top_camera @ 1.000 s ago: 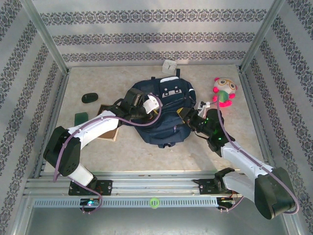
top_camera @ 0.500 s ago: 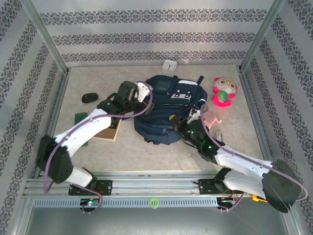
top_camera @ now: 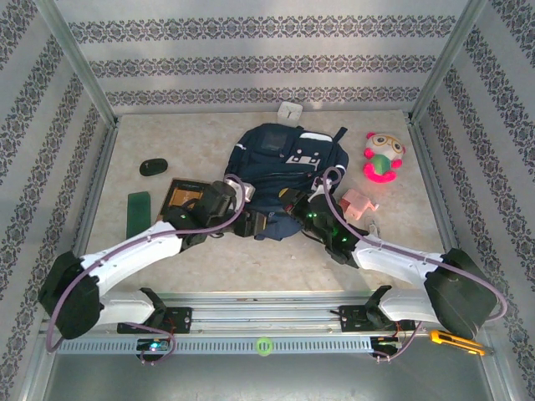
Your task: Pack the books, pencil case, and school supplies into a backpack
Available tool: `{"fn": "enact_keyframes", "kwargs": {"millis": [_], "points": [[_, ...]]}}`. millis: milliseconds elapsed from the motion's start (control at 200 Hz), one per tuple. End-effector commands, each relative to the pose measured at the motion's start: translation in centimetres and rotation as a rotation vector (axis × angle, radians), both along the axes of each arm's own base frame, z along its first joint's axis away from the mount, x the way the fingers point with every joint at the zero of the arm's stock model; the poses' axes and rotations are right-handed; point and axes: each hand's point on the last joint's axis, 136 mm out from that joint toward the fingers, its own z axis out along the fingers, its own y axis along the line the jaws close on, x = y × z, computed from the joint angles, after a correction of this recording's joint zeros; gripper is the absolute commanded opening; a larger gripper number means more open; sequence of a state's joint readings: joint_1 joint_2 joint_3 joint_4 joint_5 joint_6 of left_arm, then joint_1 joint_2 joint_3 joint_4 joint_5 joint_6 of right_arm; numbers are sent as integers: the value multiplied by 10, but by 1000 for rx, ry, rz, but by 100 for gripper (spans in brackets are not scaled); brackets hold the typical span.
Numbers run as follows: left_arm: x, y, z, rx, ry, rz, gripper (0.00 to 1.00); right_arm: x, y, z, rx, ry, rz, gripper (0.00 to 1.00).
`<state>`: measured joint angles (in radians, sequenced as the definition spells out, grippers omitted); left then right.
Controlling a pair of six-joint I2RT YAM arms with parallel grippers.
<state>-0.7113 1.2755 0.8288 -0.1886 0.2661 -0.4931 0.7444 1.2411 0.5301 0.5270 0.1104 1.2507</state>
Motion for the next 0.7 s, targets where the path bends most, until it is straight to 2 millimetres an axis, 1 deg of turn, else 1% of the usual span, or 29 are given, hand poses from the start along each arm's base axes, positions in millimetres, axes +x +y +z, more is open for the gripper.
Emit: {"fn": "enact_keyframes", "kwargs": {"millis": [0,150,340,465,545,615,695], "points": [[13,-24,18,-106,-17,16,51,1,19,50,92,-129,56,0],[21,-34,13,-107,-29,9,49,1,23,54,90,-141,66,0],[17,-53,10,-104,-14,-52,46,1,27,55,93,-143,80,0],[18,-58,9,-108,-14,-50,37,1,29,56,97,-146,84,0],[21,-57,7,-107,-15,-21,30,1,30,55,95,-148,88,0],[24,-53,6,-104,-17,16,21,1,31,57,97,-152,91,0],[27,-51,8,-105,-27,38,17,0,32,58,97,-153,96,0]]}}
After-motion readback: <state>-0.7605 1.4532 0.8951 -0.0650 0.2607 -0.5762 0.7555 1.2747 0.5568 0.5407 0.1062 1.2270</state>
